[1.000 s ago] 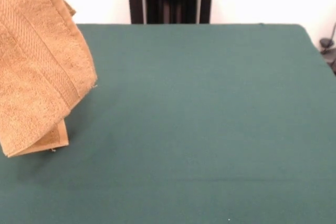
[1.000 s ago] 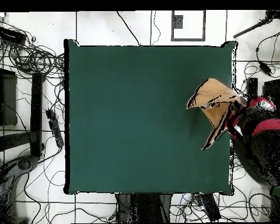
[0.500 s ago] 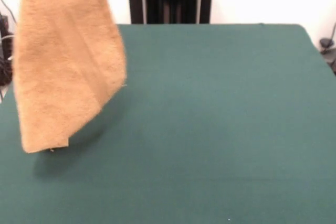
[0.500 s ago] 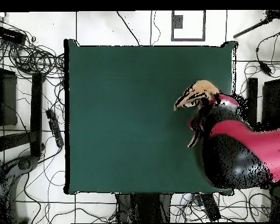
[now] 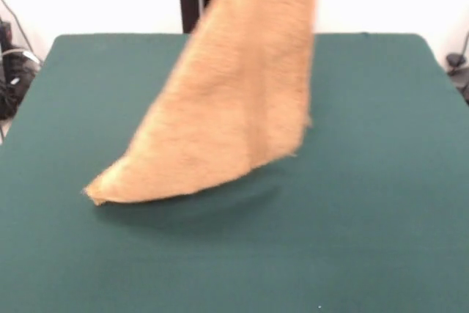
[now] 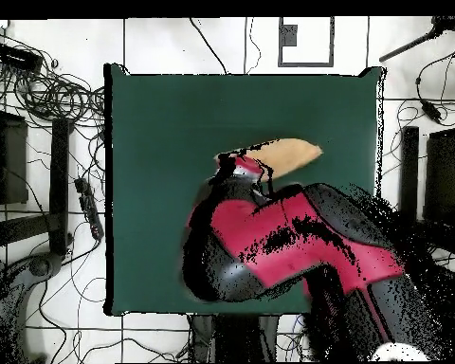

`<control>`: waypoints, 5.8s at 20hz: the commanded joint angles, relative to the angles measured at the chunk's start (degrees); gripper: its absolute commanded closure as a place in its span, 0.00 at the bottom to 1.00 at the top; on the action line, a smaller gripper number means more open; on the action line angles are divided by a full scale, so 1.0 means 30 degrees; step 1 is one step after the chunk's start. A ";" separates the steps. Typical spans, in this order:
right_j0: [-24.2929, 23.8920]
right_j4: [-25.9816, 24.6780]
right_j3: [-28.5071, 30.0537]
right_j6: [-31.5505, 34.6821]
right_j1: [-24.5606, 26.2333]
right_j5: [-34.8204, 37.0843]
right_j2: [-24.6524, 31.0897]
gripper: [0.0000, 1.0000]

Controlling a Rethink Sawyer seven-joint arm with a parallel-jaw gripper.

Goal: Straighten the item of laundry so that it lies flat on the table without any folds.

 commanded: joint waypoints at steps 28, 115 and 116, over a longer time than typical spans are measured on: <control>1.4489 -0.2638 -0.0319 2.0625 0.7769 -0.9287 -1.7080 1.00; 2.4519 1.6548 -0.5213 1.6711 1.7913 -1.5117 -2.6863 1.00; 2.4785 1.6858 -0.5322 1.6608 1.8011 -1.4524 -2.7175 1.00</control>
